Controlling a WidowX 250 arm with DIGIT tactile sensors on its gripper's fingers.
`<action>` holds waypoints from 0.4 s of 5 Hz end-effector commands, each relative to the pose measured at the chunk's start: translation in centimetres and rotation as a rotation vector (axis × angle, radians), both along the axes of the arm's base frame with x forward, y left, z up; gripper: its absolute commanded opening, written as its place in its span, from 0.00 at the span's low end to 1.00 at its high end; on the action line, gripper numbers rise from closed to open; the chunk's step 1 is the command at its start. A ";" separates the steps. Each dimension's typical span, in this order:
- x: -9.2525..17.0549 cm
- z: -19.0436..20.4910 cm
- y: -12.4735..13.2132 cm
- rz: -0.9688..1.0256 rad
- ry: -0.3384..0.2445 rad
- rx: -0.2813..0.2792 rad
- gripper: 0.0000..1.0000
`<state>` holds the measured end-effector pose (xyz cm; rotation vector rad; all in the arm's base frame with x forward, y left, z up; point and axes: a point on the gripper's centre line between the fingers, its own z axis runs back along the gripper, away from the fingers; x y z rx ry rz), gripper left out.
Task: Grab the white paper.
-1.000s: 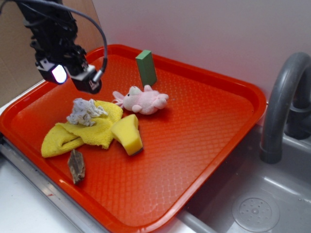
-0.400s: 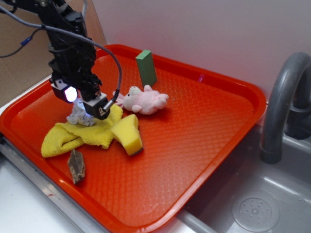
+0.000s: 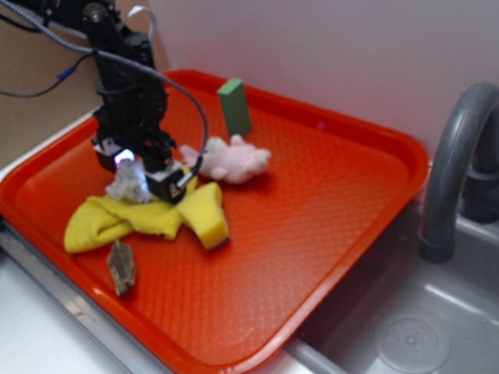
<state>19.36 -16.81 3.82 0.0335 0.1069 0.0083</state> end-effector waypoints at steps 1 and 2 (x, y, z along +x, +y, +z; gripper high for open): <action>-0.3 1.2 -1.3 -0.035 -0.014 -0.015 0.00; -0.2 3.1 -1.2 -0.038 -0.029 -0.059 0.00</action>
